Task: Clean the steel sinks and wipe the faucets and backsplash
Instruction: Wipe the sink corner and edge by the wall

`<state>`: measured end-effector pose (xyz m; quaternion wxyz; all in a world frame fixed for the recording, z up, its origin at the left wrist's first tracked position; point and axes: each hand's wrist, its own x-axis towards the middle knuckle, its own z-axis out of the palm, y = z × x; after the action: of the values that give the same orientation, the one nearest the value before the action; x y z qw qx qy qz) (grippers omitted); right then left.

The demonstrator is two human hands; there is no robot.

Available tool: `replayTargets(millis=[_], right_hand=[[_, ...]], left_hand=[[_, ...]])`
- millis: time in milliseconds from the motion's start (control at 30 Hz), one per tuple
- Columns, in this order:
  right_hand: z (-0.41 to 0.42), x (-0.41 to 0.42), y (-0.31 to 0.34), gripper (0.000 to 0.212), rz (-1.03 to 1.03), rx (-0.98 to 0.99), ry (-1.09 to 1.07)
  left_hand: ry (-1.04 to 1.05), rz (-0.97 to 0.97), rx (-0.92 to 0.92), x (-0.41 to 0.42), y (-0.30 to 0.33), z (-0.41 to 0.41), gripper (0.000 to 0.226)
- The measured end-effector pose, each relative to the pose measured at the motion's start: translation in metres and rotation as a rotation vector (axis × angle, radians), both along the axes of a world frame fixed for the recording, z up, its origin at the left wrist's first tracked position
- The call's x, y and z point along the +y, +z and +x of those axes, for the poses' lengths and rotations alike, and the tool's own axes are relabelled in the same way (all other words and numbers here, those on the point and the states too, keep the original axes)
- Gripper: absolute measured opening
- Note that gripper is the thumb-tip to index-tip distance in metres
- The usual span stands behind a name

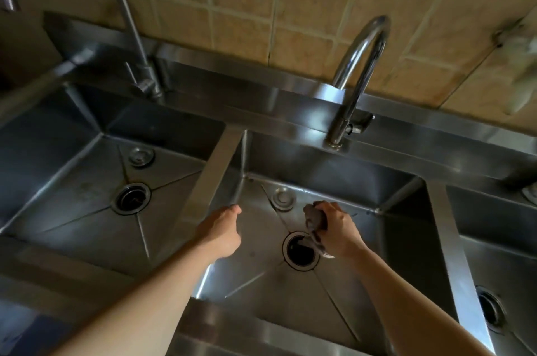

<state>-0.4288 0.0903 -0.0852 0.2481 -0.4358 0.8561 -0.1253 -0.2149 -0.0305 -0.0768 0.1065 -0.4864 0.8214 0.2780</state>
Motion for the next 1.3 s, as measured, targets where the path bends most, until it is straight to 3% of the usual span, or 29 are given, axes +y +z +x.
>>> replayTargets(millis=[367, 733, 1300], right_hand=[[0.102, -0.059, 0.066, 0.049, -0.168, 0.126, -0.055], [0.162, -0.104, 0.093, 0.059, -0.235, 0.143, -0.002], [0.229, -0.219, 0.076, 0.033, -0.223, -0.031, 0.187]], left_hand=[[-0.010, 0.043, 0.231, -0.075, 0.067, 0.103, 0.052], [0.036, -0.042, 0.195, -0.123, 0.087, 0.175, 0.052], [0.271, -0.052, 0.106, -0.169, 0.077, 0.263, 0.053]])
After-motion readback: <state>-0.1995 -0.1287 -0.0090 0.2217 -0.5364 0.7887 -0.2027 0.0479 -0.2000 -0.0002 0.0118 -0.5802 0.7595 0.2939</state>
